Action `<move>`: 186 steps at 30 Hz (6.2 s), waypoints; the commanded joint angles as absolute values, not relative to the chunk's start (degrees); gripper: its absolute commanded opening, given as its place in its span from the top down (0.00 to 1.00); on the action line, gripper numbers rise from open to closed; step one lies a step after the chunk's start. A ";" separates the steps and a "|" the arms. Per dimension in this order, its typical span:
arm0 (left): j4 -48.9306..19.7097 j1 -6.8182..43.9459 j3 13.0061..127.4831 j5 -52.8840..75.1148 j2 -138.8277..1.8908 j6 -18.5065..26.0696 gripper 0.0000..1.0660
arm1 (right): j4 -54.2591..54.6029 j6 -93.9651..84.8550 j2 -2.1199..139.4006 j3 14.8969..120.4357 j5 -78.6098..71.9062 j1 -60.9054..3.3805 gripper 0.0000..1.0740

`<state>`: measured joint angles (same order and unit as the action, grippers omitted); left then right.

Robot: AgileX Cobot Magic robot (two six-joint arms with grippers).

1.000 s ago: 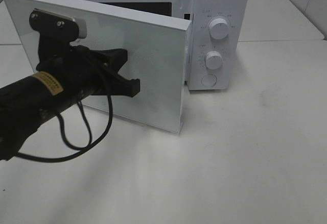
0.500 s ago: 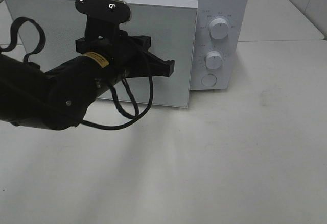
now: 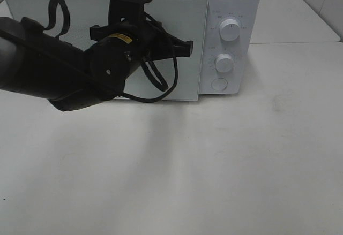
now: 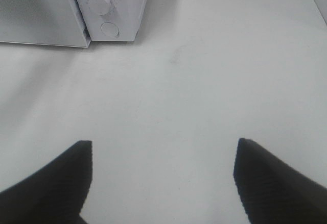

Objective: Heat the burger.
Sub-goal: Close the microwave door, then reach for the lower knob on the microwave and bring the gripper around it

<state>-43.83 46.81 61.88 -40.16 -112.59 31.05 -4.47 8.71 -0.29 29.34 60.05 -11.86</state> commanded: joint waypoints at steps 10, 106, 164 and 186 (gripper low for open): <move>-47.04 44.46 69.27 -37.59 -116.54 34.55 1.00 | -4.81 8.88 -1.83 29.22 59.53 -11.40 0.31; -3.32 2.12 28.59 59.53 -18.68 -1.26 0.08 | -4.81 8.88 -1.83 29.22 59.53 -11.40 0.31; -3.50 -1.55 28.59 59.36 1.72 -1.15 0.08 | -4.18 9.05 -1.83 29.22 59.42 -11.40 0.31; -3.50 -1.55 28.59 59.36 1.72 -1.15 0.08 | -3.95 9.11 17.25 31.05 43.49 -11.40 0.31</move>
<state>-3.32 -1.49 28.76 59.59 0.23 -0.86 -4.07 8.77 17.13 30.65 44.81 -11.86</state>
